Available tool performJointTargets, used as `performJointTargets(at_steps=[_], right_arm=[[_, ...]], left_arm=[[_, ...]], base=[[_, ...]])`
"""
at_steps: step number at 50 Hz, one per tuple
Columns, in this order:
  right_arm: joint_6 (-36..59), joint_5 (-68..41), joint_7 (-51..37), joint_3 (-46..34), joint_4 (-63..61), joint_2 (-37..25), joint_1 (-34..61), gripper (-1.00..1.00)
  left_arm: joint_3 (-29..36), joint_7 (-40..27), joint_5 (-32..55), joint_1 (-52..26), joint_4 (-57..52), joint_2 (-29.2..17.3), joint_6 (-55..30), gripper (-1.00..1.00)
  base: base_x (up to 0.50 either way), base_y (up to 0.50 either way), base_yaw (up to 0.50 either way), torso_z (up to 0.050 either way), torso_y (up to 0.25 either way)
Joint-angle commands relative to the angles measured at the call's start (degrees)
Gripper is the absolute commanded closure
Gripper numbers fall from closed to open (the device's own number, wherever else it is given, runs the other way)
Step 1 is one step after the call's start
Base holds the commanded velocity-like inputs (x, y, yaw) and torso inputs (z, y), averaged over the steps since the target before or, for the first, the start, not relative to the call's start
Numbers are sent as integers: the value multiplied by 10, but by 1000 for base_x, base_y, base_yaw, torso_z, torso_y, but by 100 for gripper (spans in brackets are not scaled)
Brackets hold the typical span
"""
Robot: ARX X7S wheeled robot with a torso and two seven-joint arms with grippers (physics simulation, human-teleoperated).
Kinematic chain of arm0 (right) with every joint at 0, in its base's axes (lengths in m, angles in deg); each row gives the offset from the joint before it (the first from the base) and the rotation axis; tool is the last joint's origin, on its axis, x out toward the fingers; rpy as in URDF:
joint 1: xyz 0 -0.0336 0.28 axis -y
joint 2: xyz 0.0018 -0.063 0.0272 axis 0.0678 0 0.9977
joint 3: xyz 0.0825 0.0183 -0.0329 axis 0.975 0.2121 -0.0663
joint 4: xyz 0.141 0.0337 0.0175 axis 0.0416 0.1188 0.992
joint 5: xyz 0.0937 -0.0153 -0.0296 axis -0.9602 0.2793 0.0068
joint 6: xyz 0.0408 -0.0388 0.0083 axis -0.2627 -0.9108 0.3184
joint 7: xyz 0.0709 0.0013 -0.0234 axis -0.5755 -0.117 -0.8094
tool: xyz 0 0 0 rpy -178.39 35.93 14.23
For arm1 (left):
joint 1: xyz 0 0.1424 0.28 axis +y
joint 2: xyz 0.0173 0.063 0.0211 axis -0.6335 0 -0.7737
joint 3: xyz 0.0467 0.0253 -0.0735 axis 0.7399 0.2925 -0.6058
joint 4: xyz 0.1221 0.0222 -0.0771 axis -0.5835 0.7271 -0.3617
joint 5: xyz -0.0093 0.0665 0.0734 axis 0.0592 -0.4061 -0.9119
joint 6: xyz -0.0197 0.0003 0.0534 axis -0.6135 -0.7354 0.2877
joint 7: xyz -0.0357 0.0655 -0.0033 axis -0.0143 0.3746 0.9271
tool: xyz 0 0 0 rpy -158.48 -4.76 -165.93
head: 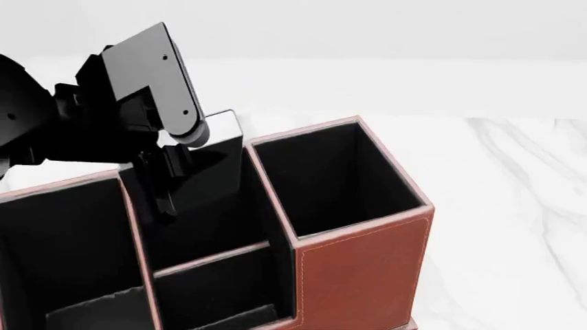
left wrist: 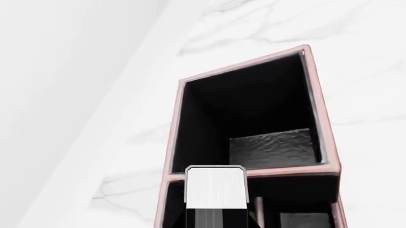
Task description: Pick up the book and place it in the front compartment of the caddy.
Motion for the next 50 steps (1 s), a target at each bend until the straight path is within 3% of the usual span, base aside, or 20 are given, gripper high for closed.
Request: performJointTargets(at_steps=[1, 27, 50], right_arm=[[-3, 0, -1, -1, 2, 0, -2, -100], [2, 5, -6, -7, -2, -5, -4, -100], [0, -1, -9, 0, -7, -10, -14, -100]], left_arm=[[0, -12, -12, 3, 12, 5, 13, 100], [8, -23, -40, 42, 82, 25, 87, 100], [24, -21, -68, 70, 185, 70, 160, 100]], base=[[0, 0, 0, 0, 0], [0, 0, 0, 1, 2], [0, 0, 0, 0, 1]])
